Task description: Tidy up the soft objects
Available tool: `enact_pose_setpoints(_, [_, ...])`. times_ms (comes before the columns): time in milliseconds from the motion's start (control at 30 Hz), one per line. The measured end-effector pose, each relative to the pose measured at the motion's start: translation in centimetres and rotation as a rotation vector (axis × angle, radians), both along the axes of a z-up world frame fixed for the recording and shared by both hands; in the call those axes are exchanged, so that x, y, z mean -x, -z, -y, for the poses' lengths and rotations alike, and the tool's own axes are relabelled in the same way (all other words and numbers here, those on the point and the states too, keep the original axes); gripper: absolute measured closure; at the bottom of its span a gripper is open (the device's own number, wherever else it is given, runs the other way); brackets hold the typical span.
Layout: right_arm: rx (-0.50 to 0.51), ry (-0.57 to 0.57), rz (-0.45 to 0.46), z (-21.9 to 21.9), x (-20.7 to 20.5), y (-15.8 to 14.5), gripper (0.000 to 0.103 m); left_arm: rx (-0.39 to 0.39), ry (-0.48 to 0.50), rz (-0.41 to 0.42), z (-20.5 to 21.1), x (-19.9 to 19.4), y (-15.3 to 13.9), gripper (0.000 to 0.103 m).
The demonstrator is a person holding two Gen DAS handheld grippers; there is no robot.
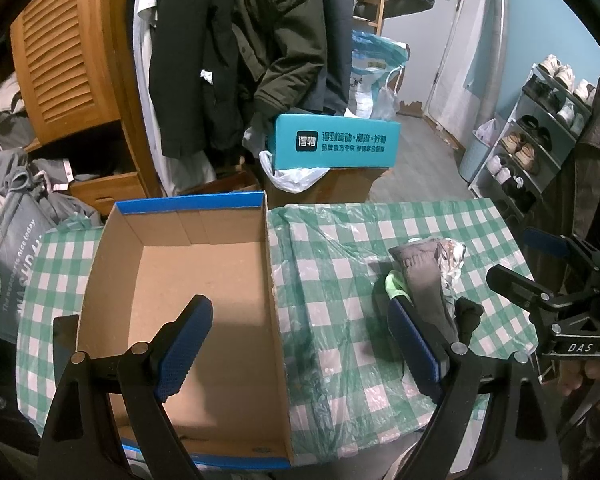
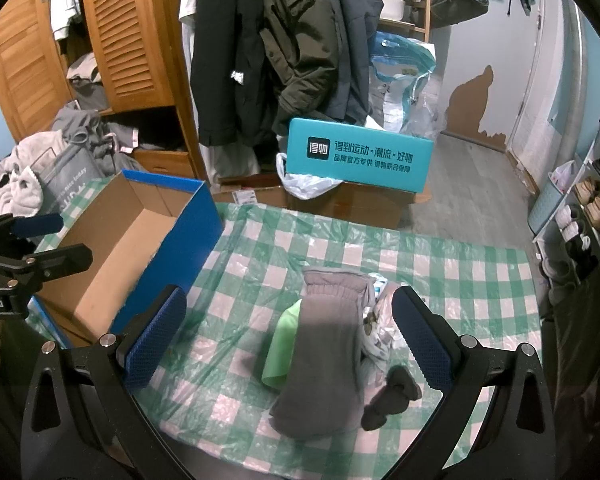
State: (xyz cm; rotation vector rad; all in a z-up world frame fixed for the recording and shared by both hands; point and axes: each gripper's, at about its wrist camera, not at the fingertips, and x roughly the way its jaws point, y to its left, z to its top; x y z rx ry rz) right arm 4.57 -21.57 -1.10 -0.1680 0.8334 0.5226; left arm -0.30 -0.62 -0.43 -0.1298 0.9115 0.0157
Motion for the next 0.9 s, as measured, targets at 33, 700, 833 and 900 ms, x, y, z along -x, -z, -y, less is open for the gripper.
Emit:
enact_pose_setpoints(33, [0.0, 0.001, 0.001, -0.01, 0.01, -0.01, 0.002, -0.001, 0.0, -0.001, 0.02, 0.01, 0.01, 0.012])
enact_pose_setpoints(700, [0.002, 0.0, -0.002, 0.07, -0.04, 0.06, 0.002, -0.004, 0.009, -0.012, 0.36, 0.39, 0.82, 0.012])
enact_pose_setpoints(833, [0.002, 0.001, -0.003, 0.08, -0.04, 0.05, 0.002, -0.004, 0.008, -0.011, 0.35, 0.34, 0.75, 0.012])
enact_pose_setpoints(900, [0.002, 0.0, -0.004, 0.08, -0.06, 0.06, 0.002, -0.004, 0.008, -0.012, 0.32, 0.28, 0.71, 0.012])
